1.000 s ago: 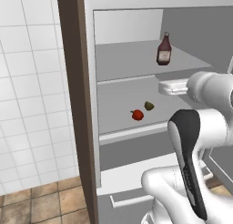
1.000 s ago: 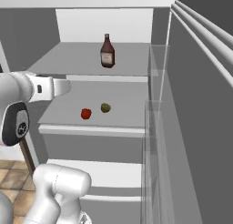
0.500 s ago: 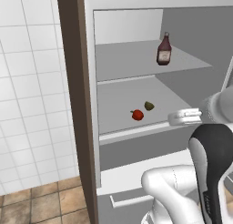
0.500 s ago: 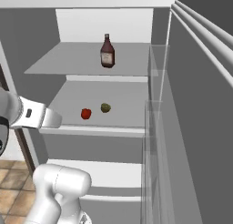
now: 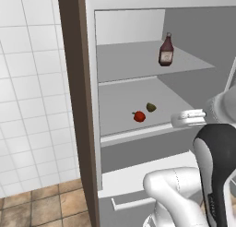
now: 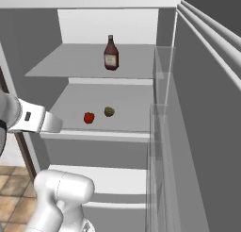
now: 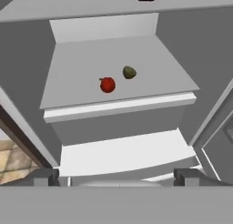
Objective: Place the ketchup and ketchup from the counter to the top shelf of the fridge. If the existing items in the fridge are on the top shelf, move them to other shelves.
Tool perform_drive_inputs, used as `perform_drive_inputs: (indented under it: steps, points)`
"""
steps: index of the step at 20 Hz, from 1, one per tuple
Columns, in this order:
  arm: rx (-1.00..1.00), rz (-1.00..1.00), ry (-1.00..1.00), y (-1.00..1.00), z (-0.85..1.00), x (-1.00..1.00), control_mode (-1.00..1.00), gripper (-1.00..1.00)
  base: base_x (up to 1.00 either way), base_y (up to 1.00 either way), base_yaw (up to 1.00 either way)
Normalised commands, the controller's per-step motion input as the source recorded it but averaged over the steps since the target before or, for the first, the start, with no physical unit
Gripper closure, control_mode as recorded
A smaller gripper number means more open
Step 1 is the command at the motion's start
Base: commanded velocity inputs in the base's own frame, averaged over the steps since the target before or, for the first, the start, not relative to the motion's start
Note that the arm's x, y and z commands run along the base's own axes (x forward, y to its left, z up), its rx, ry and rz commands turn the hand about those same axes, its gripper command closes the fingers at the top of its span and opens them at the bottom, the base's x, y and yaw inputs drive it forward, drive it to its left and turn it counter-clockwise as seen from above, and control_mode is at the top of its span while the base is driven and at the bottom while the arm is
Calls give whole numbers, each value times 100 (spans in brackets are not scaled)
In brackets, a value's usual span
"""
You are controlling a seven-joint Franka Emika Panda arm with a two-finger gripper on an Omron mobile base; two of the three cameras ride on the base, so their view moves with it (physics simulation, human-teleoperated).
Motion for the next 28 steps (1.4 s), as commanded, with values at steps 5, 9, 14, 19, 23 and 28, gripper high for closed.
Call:
perform_drive_inputs:
  steps: [5,9,14,19,23,28]
  points:
    - [0,0,1,3,-1,-11,100,-100,-69,31,0]
    - [0,0,0,0,0,0,100,-100,-100,69,-5]
    - [0,0,0,0,0,0,100,-100,-96,40,-60]
    - [0,0,0,0,0,0,100,-100,-48,8,-91]
    - [0,0,0,0,0,0,100,-100,-28,0,-96]
    - [0,0,0,0,0,0,100,-100,-16,-6,-92]
